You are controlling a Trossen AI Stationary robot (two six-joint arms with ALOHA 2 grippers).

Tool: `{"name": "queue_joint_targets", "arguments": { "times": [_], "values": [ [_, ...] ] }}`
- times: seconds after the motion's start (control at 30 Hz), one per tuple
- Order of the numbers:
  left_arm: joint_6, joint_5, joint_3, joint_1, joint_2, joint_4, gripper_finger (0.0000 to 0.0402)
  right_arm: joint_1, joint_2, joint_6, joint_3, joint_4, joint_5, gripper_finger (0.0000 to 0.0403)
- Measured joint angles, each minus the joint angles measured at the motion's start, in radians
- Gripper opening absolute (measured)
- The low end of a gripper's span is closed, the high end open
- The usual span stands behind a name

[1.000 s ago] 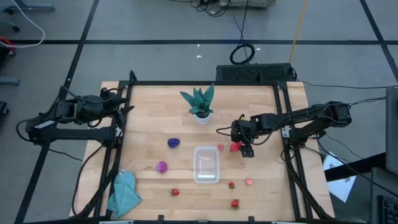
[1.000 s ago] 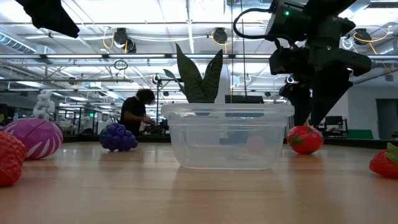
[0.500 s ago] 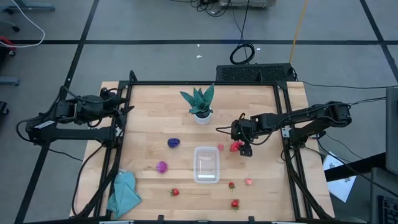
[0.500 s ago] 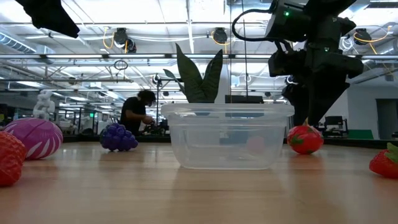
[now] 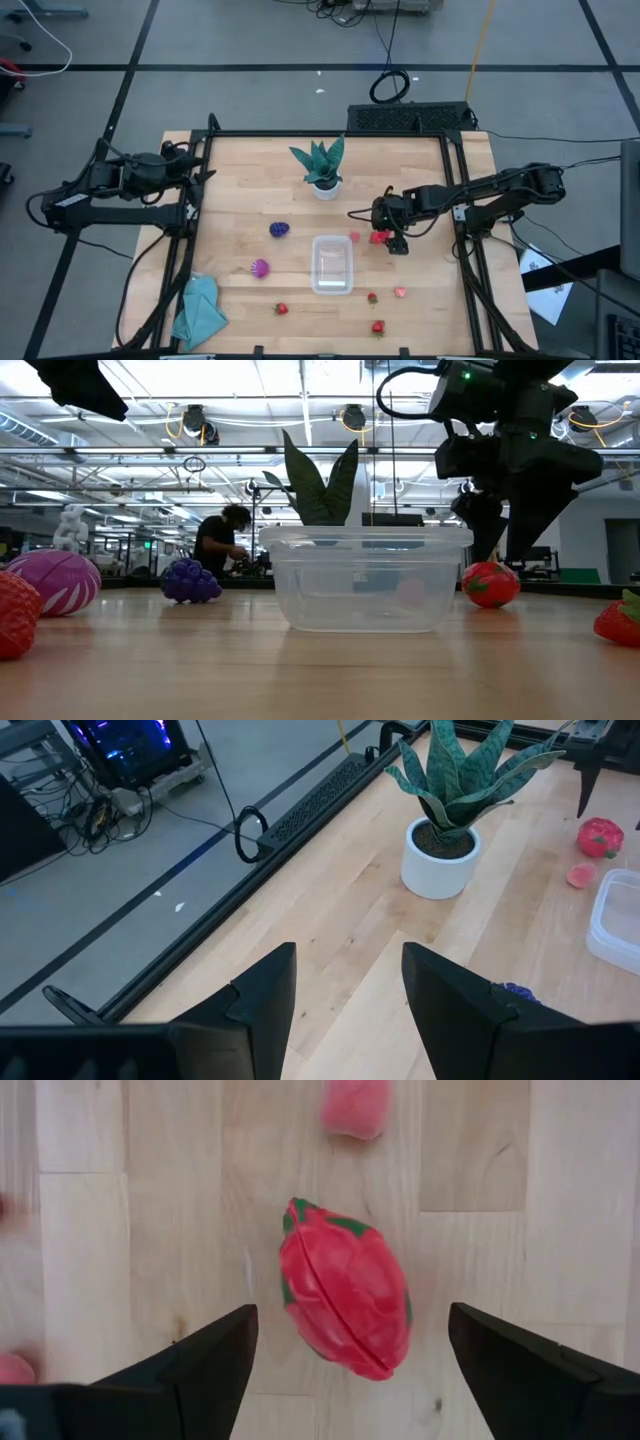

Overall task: Pick and placing Produce into tupperware
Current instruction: Put the red dragon fruit into the transparent bin

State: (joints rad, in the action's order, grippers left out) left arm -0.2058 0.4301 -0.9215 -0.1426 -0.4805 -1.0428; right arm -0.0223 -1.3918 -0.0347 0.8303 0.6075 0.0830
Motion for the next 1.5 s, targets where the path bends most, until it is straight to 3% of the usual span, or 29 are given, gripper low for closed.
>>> {"name": "queue_joint_targets", "arguments": {
  "times": [0.5, 1.13, 1.5],
  "values": [
    [-0.002, 0.0, 0.0, 0.0, 0.0, 0.0, 0.0186, 0.0, -0.002, 0.02, 0.0, -0.038, 0.009, 0.032],
    [0.001, -0.001, 0.0, 0.0, 0.0, 0.0, 0.0186, 0.002, -0.144, 0.081, 0.0, -0.062, 0.022, 0.032],
    [0.001, -0.001, 0.0, 0.0, 0.0, 0.0, 0.0186, 0.003, -0.144, 0.074, 0.0, -0.085, 0.018, 0.0268]
  ]
}}
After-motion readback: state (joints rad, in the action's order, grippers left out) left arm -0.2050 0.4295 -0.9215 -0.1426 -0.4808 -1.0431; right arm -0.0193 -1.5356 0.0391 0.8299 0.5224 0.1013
